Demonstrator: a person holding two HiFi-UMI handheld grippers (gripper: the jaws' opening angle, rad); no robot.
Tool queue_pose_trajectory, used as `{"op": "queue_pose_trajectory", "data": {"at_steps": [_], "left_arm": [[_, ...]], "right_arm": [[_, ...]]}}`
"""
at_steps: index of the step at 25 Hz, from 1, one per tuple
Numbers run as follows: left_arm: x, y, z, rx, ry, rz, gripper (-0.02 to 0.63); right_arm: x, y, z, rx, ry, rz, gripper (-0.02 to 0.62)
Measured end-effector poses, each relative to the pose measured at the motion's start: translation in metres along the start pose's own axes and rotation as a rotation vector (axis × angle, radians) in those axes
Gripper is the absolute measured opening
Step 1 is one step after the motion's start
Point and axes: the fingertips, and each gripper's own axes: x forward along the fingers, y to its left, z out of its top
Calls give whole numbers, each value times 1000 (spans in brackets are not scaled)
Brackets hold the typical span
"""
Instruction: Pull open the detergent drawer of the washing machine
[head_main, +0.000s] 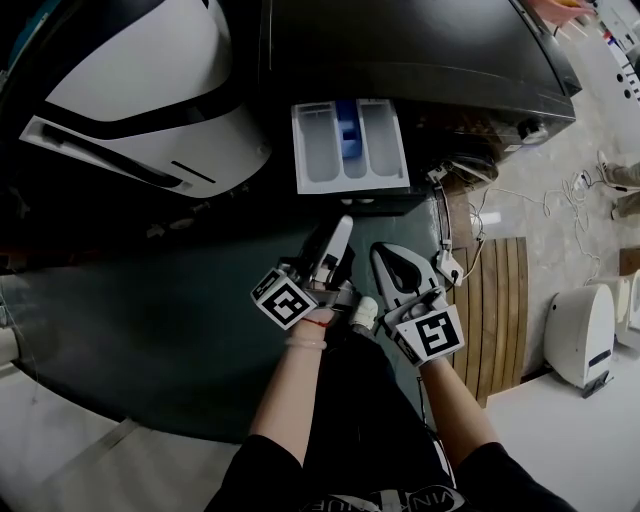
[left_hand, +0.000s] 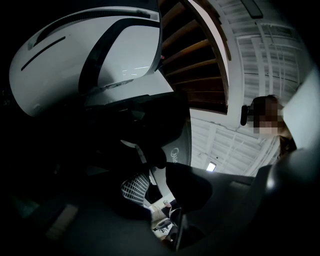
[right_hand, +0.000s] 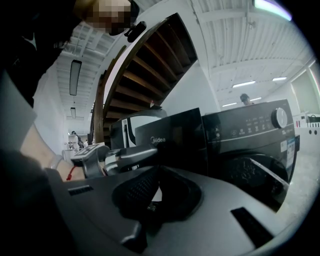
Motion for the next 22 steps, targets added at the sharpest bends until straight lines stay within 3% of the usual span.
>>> {"op": "queue_pose_trajectory", "data": {"at_steps": [17,22], "left_arm": [[-6,2,-3,16,1,23,101],[-16,8,-7,99,34,102,62]], "right_arm": [[-9,4,6,20,-15,-27,12],[-14,1,12,13,-24,-40,12]]}}
